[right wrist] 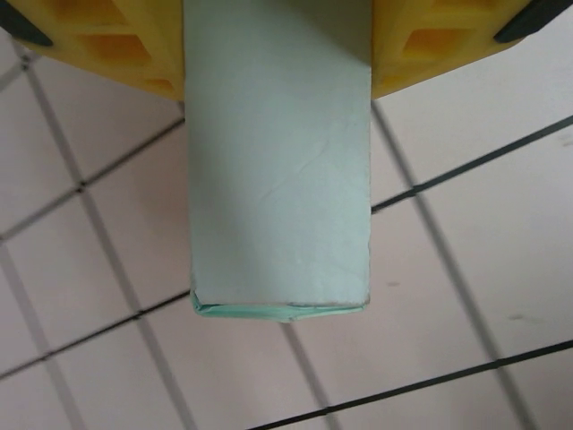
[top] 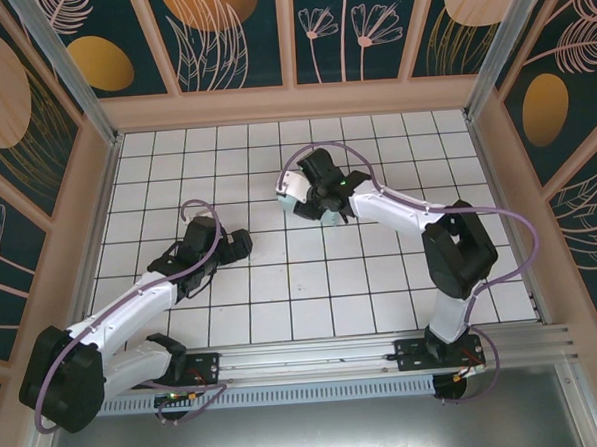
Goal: Fold the paper box
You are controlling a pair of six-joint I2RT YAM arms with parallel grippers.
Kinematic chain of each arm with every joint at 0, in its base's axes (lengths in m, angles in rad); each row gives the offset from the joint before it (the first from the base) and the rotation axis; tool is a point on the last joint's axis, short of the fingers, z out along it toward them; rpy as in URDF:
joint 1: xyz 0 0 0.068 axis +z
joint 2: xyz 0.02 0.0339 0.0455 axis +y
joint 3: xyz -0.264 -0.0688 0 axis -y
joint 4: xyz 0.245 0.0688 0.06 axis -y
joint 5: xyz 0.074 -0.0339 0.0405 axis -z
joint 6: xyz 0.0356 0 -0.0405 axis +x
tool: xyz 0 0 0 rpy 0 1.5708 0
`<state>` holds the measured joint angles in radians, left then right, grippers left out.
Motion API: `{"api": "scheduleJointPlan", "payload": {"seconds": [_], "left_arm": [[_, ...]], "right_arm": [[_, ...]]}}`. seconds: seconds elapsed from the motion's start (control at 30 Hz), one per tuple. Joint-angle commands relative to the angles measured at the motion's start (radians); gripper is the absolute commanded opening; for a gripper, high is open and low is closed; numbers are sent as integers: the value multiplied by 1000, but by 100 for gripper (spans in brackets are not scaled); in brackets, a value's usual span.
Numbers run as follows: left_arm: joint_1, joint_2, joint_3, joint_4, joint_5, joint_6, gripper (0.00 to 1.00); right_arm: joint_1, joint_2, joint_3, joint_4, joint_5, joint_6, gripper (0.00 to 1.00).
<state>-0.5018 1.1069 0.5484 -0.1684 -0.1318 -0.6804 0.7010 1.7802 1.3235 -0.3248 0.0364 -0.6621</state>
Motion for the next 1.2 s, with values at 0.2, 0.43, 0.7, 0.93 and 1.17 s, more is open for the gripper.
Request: {"api": "scheduleJointPlan", "payload": {"seconds": [0.2, 0.43, 0.7, 0.93, 1.17], "left_arm": [[7, 9, -25, 83, 39, 25, 99], [7, 28, -23, 94, 20, 43, 99], [6, 44, -34, 99, 15, 24, 99], [6, 40, -39, 98, 24, 22, 99], [6, 33, -34, 95, 18, 28, 99]], "right_arm": [[9, -24, -160, 453, 326, -111, 43], [54, 11, -241, 624, 344, -264, 45], [100, 52, -309, 704, 314, -370, 47], [75, 64, -277, 539, 224, -257, 56], [53, 51, -287, 517, 205, -211, 81]]}}
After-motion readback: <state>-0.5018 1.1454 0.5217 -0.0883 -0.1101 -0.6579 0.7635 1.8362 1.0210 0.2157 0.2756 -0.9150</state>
